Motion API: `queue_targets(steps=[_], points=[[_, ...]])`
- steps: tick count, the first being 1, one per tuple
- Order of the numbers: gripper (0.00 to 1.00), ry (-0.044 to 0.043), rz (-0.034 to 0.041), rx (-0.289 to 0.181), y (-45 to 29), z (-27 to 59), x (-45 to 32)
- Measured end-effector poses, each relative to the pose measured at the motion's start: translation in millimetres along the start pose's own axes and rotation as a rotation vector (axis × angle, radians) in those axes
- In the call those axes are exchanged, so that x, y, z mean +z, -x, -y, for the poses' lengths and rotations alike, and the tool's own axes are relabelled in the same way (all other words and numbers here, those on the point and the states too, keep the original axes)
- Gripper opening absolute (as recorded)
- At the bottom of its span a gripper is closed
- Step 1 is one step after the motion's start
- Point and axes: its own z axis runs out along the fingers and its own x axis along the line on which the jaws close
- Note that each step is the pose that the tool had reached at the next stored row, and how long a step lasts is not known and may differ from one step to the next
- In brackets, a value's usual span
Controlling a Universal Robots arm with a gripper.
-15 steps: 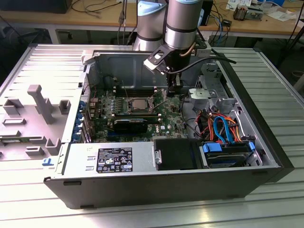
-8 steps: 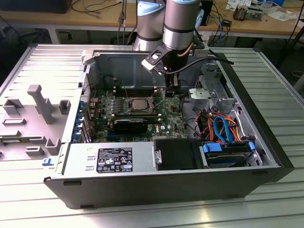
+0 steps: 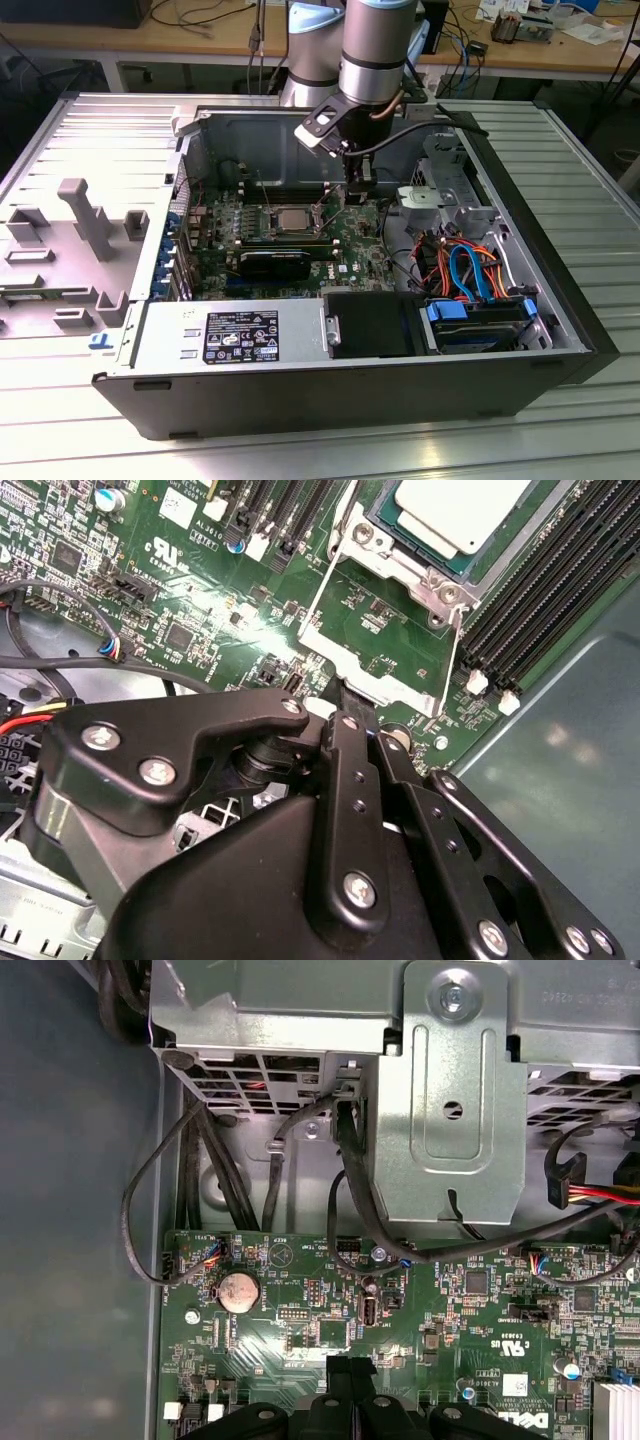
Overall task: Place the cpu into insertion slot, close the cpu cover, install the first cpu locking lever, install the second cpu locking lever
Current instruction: 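Close the cpu cover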
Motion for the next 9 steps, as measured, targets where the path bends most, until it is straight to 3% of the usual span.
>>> queue_targets(steps=[9], points=[[0.11,0.0000,0.0001,0.000,0.0,1.5,0.0]])
